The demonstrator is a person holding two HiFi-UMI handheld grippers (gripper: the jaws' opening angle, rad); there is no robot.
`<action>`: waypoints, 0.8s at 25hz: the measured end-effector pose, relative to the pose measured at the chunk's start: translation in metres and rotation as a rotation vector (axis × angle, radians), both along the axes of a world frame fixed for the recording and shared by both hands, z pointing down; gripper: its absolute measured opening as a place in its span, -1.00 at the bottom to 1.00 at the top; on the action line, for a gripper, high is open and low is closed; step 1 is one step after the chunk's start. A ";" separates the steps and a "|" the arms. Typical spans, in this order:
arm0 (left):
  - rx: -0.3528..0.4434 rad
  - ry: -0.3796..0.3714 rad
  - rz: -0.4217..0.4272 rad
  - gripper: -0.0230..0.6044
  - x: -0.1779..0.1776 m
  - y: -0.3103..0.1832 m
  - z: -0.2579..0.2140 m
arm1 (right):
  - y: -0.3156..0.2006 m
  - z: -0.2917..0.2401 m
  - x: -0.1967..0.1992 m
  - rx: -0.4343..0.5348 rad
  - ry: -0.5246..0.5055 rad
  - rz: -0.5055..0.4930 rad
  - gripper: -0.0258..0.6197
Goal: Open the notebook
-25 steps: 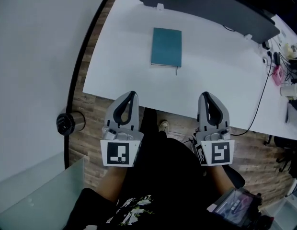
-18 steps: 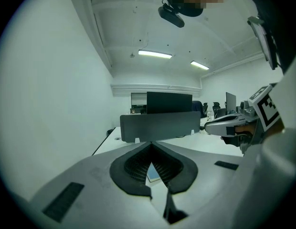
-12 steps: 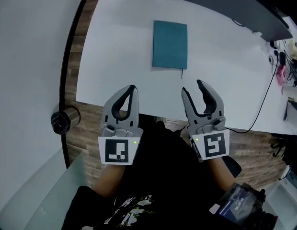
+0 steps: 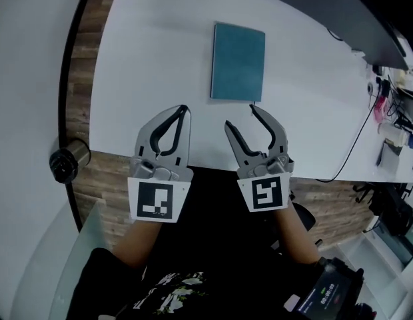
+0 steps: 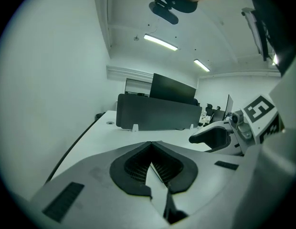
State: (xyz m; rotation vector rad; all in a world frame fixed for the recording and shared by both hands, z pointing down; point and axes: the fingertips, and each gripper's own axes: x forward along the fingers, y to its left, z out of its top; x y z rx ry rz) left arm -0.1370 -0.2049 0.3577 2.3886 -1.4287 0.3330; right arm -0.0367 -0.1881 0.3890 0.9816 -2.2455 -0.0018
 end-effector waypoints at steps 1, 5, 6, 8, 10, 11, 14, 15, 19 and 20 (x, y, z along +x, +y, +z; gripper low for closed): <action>-0.009 0.001 0.002 -0.91 0.001 -0.004 0.003 | -0.004 0.009 -0.002 -0.001 0.021 -0.013 -0.09; -0.082 -0.020 0.003 -0.91 0.011 -0.013 0.025 | -0.015 0.054 -0.004 -0.034 0.088 -0.107 -0.09; -0.094 -0.036 0.007 -0.91 0.017 -0.019 0.032 | -0.023 0.067 0.000 -0.036 0.100 -0.132 -0.08; -0.109 -0.053 -0.002 -0.91 0.030 -0.033 0.042 | -0.038 0.089 0.007 -0.041 0.116 -0.177 -0.08; -0.131 -0.049 -0.026 -0.91 0.033 -0.035 0.046 | -0.041 0.102 0.002 -0.048 0.134 -0.230 -0.08; -0.141 -0.050 -0.031 -0.91 0.030 -0.032 0.047 | -0.039 0.106 -0.006 -0.046 0.148 -0.259 -0.08; -0.163 -0.066 -0.029 -0.91 0.020 -0.023 0.049 | -0.037 0.108 -0.024 -0.016 0.171 -0.286 -0.08; -0.166 -0.064 -0.035 -0.91 0.018 -0.021 0.050 | -0.038 0.107 -0.027 -0.002 0.170 -0.273 -0.09; -0.174 -0.054 -0.044 -0.91 0.017 -0.014 0.057 | -0.036 0.099 -0.035 0.010 0.147 -0.272 -0.28; -0.177 -0.054 -0.041 -0.91 0.017 -0.013 0.058 | -0.033 0.093 -0.037 0.011 0.128 -0.271 -0.54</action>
